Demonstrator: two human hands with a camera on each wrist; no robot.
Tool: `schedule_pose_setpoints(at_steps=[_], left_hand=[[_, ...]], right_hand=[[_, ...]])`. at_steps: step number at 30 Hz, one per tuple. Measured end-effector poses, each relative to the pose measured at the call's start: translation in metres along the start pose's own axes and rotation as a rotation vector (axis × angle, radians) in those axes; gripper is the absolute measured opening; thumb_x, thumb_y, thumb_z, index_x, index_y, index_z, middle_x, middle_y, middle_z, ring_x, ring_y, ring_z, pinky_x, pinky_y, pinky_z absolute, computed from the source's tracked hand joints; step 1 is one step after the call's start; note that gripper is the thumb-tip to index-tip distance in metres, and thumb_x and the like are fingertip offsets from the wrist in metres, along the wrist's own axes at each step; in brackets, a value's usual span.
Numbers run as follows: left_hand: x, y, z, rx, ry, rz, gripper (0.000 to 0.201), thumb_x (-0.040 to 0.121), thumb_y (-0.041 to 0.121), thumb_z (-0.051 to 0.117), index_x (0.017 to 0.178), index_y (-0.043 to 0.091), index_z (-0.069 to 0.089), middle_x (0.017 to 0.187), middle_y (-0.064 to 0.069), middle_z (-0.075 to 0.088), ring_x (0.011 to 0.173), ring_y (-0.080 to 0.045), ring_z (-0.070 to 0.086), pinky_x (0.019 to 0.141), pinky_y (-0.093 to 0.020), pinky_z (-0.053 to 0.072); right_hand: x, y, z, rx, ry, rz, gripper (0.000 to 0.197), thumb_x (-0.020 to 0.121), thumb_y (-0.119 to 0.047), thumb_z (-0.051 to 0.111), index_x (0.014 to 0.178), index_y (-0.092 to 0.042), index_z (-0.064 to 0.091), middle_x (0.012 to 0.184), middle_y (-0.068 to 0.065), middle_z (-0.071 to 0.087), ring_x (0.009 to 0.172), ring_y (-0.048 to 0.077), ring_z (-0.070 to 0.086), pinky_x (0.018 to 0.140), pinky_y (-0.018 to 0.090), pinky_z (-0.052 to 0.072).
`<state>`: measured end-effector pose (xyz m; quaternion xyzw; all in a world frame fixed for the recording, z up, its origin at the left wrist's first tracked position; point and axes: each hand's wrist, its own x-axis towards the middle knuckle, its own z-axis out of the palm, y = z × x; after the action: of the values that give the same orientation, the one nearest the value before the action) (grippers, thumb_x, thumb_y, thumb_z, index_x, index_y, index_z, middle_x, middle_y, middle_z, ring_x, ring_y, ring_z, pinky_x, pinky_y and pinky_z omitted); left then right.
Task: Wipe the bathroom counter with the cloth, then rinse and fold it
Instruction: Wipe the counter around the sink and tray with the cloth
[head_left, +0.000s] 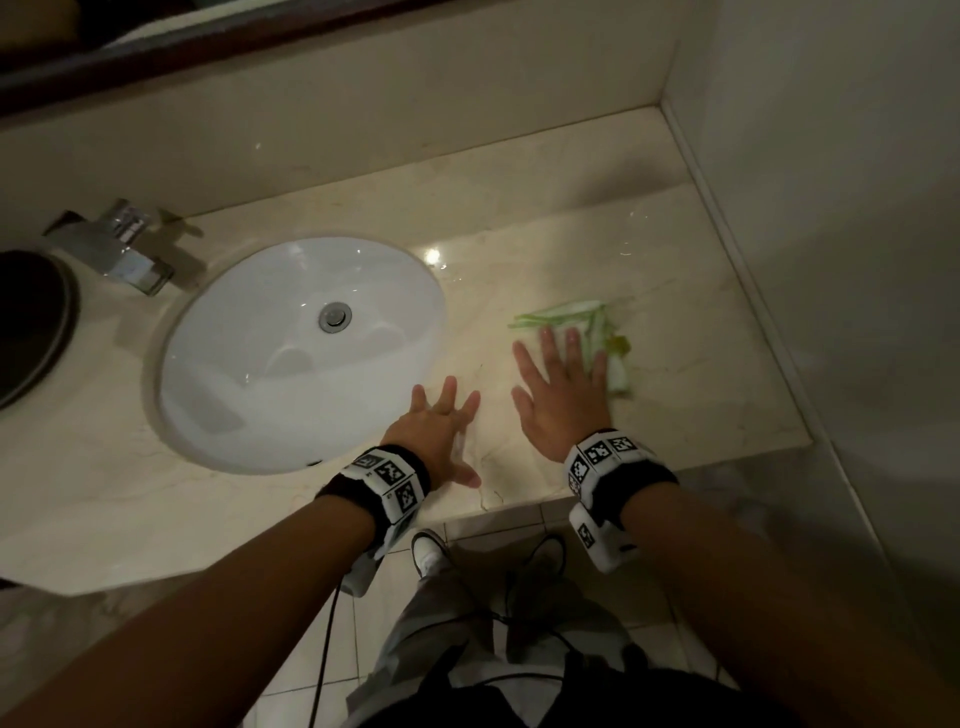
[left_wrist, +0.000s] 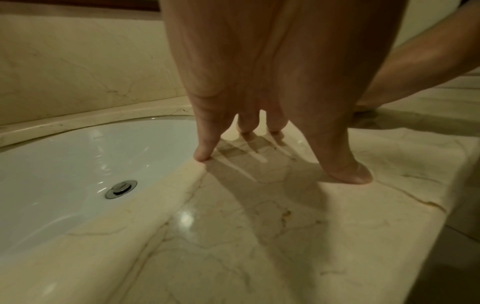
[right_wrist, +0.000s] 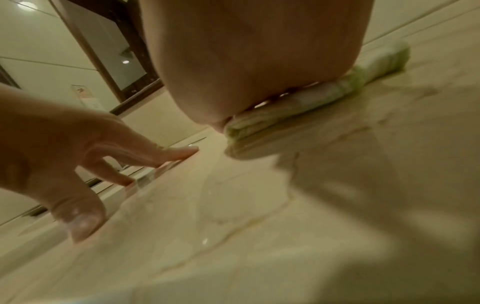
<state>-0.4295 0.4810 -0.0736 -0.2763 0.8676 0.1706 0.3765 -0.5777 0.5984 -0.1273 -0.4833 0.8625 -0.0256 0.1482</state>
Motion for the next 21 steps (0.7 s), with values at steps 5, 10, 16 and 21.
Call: schedule_pose_setpoints(at_steps=[5,10,16,21], left_hand=[[0.001,-0.001,0.0,0.008,-0.008,0.007,0.114,0.075,0.058,0.071,0.152,0.036,-0.01,0.159,0.004,-0.021,0.145,-0.038,-0.015,0.115,-0.052,0.026],[-0.001,0.001,-0.003,0.024,-0.022,0.015,0.113,0.077,0.058,0.069,0.152,0.035,-0.011,0.159,0.002,-0.022,0.145,-0.039,-0.015,0.115,-0.053,0.025],[-0.004,0.001,-0.004,0.032,-0.018,0.024,0.112,0.077,0.058,0.069,0.152,0.034,-0.011,0.159,0.001,-0.022,0.145,-0.038,-0.014,0.115,-0.052,0.026],[-0.001,-0.003,-0.002,0.015,-0.018,0.036,0.113,0.076,0.058,0.069,0.152,0.034,-0.011,0.159,0.001,-0.022,0.145,-0.038,-0.016,0.114,-0.052,0.028]], right_hand=[[-0.001,0.022,-0.003,0.03,0.014,-0.062,0.066,0.089,-0.058,0.018,0.152,-0.037,0.019,0.163,0.002,0.009,0.15,0.029,0.002,0.118,0.056,0.005],[-0.005,0.046,-0.005,-0.01,0.028,0.014,0.065,0.09,-0.059,0.022,0.152,-0.042,0.008,0.163,-0.004,0.003,0.15,0.023,-0.002,0.12,0.049,0.003],[-0.022,0.108,-0.013,-0.027,0.061,0.21,0.061,0.095,-0.06,0.019,0.151,-0.046,-0.001,0.163,-0.007,-0.002,0.15,0.022,-0.003,0.119,0.049,0.003],[-0.015,0.147,-0.028,-0.029,0.019,0.285,0.065,0.091,-0.063,0.009,0.152,-0.043,-0.001,0.163,-0.002,-0.002,0.15,0.026,-0.001,0.119,0.05,0.003]])
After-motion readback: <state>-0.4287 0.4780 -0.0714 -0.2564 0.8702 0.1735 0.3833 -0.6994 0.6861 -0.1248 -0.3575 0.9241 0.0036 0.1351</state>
